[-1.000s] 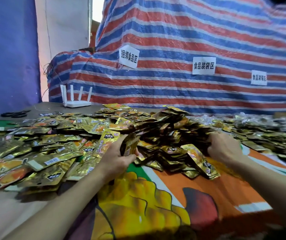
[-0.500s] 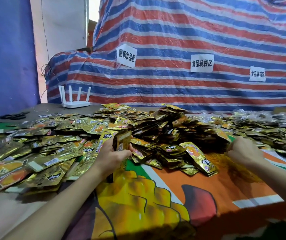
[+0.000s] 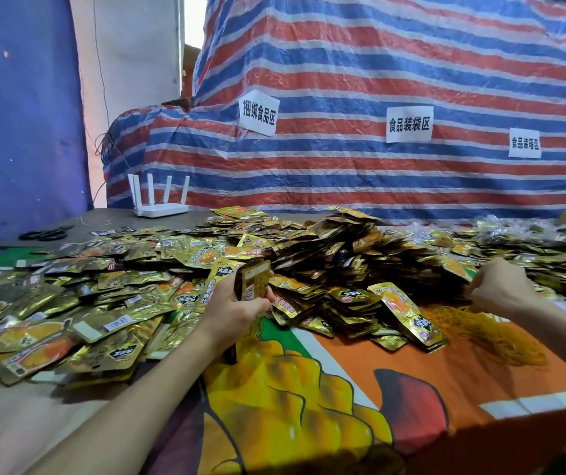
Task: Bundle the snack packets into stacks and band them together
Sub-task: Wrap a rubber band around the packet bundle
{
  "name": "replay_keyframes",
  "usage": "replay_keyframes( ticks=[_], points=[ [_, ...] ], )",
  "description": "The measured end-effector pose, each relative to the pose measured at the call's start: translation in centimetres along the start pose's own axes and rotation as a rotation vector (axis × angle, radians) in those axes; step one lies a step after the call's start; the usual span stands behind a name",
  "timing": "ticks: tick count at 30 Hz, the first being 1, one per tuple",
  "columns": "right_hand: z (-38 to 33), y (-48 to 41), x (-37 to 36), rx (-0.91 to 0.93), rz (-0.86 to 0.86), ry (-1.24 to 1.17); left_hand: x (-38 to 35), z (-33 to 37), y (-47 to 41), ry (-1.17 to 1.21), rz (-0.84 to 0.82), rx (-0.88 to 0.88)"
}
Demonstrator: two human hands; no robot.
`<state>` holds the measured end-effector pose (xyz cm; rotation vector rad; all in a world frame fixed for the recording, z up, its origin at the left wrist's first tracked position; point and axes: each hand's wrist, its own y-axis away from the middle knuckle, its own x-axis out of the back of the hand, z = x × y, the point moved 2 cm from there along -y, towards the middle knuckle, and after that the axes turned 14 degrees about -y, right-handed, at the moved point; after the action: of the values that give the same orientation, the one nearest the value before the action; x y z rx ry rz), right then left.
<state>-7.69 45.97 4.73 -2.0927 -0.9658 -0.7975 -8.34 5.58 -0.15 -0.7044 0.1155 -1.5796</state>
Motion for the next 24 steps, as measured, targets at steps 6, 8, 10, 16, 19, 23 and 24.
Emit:
replay_keyframes(
  ticks=[6, 8, 10, 16, 19, 23, 24],
  points=[
    [-0.4, 0.2, 0.6, -0.01, -0.025, -0.022, 0.0, -0.1, -0.1, 0.011, -0.007, 0.012],
    [-0.8, 0.0, 0.8, 0.038, 0.029, -0.038, 0.0, -0.1, -0.1, 0.04, -0.002, 0.038],
    [-1.9, -0.1, 0.9, 0.134, 0.113, -0.099, 0.0, -0.2, -0.3, 0.062, 0.009, 0.057],
    [-9.7, 2.9, -1.4, 0.435, 0.093, -0.425, 0.2, -0.9, -0.8, 0.165, 0.045, 0.133],
    [-14.5, 5.4, -4.0, 0.498, -0.103, -0.663, 0.6, -1.1, -1.1, 0.245, 0.064, 0.173],
    [-19.8, 8.4, -8.7, 0.548, -0.343, -0.912, 1.5, -1.2, -1.3, 0.346, 0.133, 0.231],
    [-20.8, 8.8, -9.9, 0.551, -0.366, -0.947, 1.7, -1.3, -1.3, 0.353, 0.148, 0.254]
  ],
)
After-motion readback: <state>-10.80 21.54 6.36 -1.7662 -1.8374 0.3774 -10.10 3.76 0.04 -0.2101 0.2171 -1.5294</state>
